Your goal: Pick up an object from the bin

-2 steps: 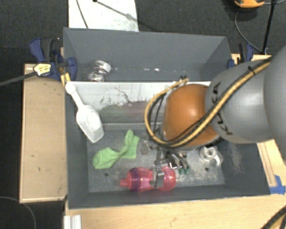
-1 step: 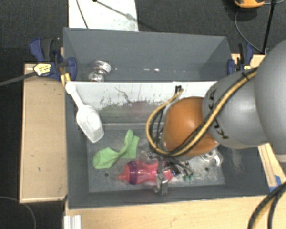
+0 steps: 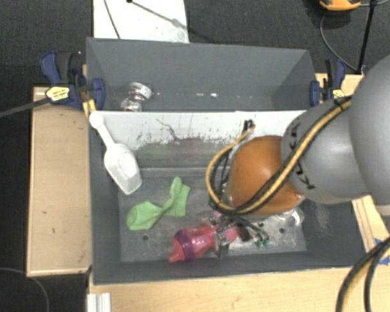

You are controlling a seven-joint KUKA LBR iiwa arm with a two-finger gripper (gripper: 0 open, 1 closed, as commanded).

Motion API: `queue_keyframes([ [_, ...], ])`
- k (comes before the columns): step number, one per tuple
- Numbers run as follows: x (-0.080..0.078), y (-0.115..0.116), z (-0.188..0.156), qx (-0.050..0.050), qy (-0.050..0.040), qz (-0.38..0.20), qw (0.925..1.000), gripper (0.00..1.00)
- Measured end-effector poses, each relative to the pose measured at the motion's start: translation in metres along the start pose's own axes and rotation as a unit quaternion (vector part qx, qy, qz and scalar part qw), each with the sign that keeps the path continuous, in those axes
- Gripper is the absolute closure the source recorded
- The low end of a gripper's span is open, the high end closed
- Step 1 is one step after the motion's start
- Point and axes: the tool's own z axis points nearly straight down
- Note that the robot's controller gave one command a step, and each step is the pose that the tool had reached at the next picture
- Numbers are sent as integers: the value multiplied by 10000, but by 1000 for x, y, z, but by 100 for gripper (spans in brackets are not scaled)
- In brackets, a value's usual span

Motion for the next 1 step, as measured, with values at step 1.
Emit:
queue_keyframes([
  [1,0,0,0,-1,0,2,10000,100],
])
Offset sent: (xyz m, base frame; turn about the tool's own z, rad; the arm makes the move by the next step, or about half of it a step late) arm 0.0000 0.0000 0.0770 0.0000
